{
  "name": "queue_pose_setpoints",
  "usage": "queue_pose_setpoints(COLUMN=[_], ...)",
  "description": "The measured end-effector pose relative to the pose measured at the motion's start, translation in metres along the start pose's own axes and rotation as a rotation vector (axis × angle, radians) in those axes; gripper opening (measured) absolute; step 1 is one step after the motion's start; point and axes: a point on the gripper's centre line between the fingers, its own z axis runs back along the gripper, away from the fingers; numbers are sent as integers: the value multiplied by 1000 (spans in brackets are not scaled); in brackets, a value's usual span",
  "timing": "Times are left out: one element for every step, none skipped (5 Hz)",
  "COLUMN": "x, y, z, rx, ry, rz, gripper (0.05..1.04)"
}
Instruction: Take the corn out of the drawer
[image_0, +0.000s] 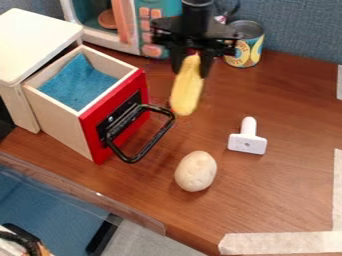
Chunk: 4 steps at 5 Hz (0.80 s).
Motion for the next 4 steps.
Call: queue_pose_setpoints(x=[16, 22, 23, 31], y=[-16, -30, -44, -53], z=[-19, -43, -79, -86], rx=[4, 13, 30, 28], ry=[19, 48, 94, 80], rz=[14, 21, 29, 31], gripper=[462, 462, 462, 462])
